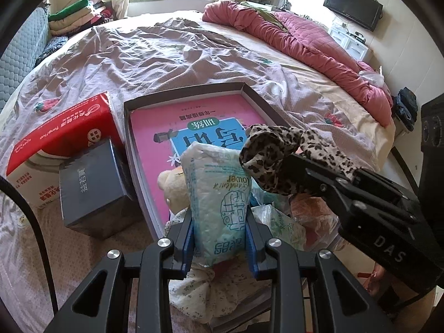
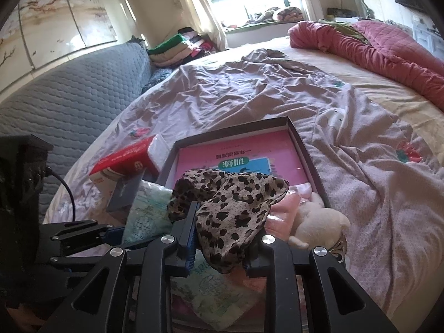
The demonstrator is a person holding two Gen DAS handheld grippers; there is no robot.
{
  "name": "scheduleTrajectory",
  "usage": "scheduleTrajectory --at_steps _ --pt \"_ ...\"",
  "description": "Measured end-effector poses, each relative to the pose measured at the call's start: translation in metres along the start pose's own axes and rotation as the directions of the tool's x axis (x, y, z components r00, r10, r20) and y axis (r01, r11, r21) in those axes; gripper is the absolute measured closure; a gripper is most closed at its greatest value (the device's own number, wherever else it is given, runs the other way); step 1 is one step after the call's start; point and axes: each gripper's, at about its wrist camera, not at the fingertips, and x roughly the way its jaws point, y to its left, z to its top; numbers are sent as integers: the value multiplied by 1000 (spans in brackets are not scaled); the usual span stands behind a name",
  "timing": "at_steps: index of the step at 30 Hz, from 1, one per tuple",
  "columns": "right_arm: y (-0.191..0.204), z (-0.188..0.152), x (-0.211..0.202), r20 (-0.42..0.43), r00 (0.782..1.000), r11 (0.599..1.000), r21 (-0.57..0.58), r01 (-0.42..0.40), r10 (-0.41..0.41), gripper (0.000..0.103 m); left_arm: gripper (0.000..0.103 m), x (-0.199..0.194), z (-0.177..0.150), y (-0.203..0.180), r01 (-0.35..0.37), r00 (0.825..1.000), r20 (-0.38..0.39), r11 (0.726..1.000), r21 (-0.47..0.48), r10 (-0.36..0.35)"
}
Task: Organize soft objects
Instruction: 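Lower the leopard cloth and open the right tool while the left tool lowers and releases the packet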
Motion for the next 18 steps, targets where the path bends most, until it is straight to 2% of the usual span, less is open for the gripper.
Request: scheduleTrajectory --at_steps 10,18 --pt "1 -2 15 -45 998 999 -5 43 -44 71 72 0 -3 8 52 999 12 998 -20 -51" --pt "7 -1 13 -49 994 994 -48 96 -99 68 72 2 0 11 84 996 31 996 -24 -83"
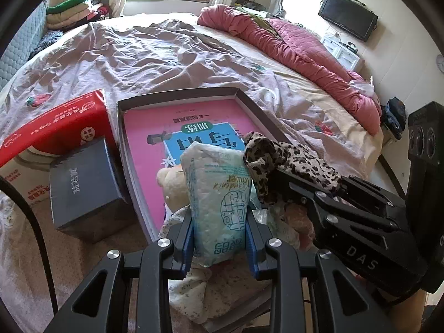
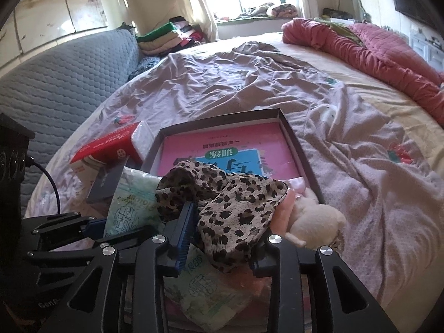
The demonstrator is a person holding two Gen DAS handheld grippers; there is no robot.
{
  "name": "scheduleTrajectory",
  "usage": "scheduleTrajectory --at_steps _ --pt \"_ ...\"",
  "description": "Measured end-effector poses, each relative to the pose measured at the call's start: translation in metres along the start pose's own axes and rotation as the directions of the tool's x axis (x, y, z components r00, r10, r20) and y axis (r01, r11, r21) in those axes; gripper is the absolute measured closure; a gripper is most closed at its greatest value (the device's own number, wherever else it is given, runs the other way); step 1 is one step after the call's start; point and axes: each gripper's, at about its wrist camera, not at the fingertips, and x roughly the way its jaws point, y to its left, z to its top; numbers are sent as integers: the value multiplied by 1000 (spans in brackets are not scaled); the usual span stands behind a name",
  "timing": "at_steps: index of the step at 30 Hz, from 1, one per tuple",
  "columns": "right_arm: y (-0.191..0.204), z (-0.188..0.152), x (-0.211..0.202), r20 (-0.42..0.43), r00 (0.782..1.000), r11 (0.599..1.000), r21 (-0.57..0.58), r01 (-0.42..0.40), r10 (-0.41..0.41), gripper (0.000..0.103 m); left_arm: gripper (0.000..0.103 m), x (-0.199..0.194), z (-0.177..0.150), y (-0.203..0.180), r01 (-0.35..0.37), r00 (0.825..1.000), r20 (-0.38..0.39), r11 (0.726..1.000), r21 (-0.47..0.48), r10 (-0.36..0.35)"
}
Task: Organize soft objects
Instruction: 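Lower the leopard cloth and open the right tool while the left tool lowers and releases the packet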
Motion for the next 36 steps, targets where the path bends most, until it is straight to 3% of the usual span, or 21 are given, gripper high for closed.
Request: scheduleTrajectory --at_steps 15,22,32,36 --pt "-3 -1 -13 -15 998 998 3 68 -68 59 72 -1 1 -1 53 999 10 999 -7 -52" --pt "0 3 -14 4 996 996 -6 88 -88 58 72 -3 2 0 60 998 15 998 -4 -60" --pt "3 11 -5 -39 995 995 -36 92 -94 58 72 -1 4 -1 65 998 15 998 -5 -65" --pt "1 8 -10 -38 994 995 -26 98 -98 52 72 -1 5 1 78 997 14 997 -11 -78"
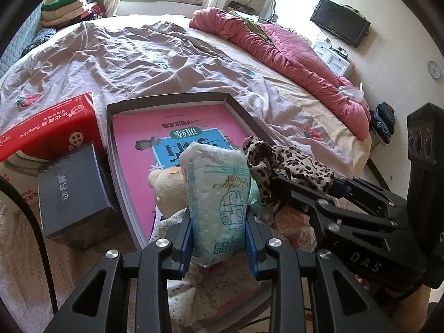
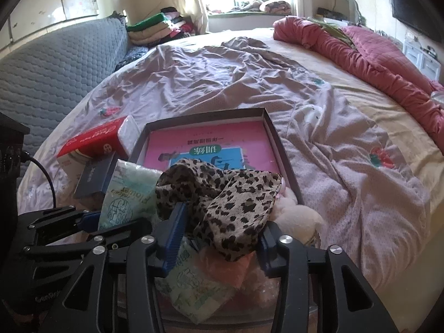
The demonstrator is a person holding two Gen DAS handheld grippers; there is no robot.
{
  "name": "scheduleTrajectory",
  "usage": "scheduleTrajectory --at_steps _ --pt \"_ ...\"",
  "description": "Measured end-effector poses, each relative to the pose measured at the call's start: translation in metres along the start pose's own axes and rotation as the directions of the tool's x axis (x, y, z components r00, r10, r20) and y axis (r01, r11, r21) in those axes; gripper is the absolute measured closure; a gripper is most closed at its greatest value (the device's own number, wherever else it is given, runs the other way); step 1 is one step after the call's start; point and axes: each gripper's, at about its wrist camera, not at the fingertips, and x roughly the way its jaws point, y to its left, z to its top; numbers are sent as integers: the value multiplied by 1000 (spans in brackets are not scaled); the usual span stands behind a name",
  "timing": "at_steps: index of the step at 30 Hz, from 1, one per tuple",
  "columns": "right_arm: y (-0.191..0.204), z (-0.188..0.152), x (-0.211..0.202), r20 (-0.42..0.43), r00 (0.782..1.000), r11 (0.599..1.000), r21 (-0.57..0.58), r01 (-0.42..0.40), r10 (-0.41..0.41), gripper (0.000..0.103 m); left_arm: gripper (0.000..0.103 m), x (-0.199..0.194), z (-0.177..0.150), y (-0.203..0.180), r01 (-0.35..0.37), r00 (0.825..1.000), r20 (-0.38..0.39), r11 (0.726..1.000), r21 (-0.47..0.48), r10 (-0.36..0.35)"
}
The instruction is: Organize soft objects
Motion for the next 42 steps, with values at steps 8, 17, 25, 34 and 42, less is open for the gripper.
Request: scheduleTrajectory --at_steps 8,17,25,34,42 --pt "-4 -2 -16 15 999 1000 2 30 -30 49 71 -1 4 1 16 1000 -2 1000 -1 -16" --pt "-11 -4 -31 28 999 998 34 46 -47 46 57 1 3 -3 -1 1000 -25 1000 17 2" --pt "-9 -2 -42 52 998 998 40 41 -43 46 44 -6 3 -6 -30 999 -14 999 37 30" --pt "-7 -5 -50 71 997 999 40 37 -40 45 36 -24 4 -3 -45 999 12 999 28 44" --pt "-3 -6 -67 107 994 999 37 21 -25 39 29 -60 -1 -6 -90 993 80 996 24 88"
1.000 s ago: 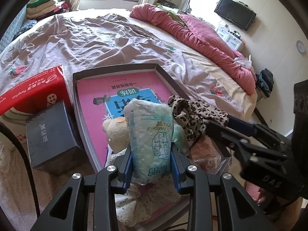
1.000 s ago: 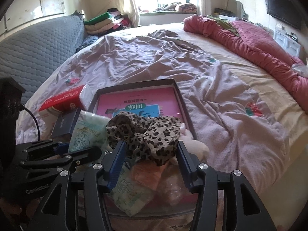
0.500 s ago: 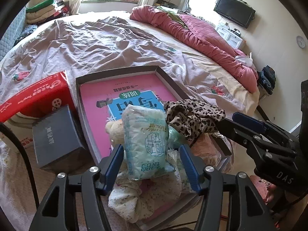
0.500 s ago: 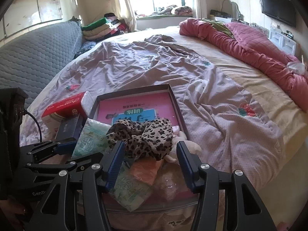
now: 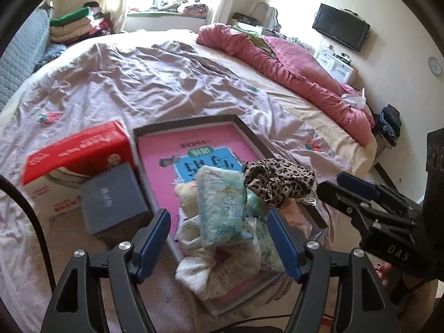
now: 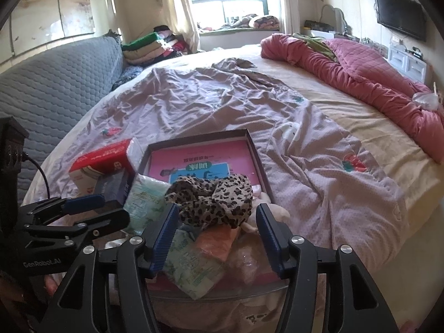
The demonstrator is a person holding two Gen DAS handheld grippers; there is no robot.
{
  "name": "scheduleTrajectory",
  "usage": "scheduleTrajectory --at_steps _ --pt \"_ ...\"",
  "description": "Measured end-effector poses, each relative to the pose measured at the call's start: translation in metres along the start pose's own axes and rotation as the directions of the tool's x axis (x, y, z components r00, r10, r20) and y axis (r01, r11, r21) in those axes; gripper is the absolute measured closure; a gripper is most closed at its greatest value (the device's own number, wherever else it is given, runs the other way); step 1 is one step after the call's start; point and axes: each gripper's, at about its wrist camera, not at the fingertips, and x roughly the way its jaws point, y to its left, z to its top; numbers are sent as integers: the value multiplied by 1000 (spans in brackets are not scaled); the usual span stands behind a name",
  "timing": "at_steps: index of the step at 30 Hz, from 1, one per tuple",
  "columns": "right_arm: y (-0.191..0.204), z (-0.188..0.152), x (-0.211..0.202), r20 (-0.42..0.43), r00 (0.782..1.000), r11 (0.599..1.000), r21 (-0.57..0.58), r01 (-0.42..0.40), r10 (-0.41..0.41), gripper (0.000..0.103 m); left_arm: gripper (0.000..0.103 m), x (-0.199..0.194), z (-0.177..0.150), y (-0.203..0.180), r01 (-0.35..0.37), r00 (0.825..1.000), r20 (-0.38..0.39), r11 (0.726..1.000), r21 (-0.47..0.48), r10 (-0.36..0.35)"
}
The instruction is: Organize soft objects
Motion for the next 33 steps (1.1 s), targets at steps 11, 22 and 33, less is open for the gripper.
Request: scheduleTrajectory --at_steps 11,22,33 --pt "30 -11 -25 30 995 995 -40 -90 91 31 20 -68 -28 25 -213 973 67 973 -90 219" --pt "71 -46 -61 52 992 990 -95 -109 114 25 20 -100 -71 30 -313 949 -3 940 -136 316" --pt "89 -68 -85 67 994 990 -115 -79 87 21 20 -115 -95 26 -359 933 -38 920 -155 358"
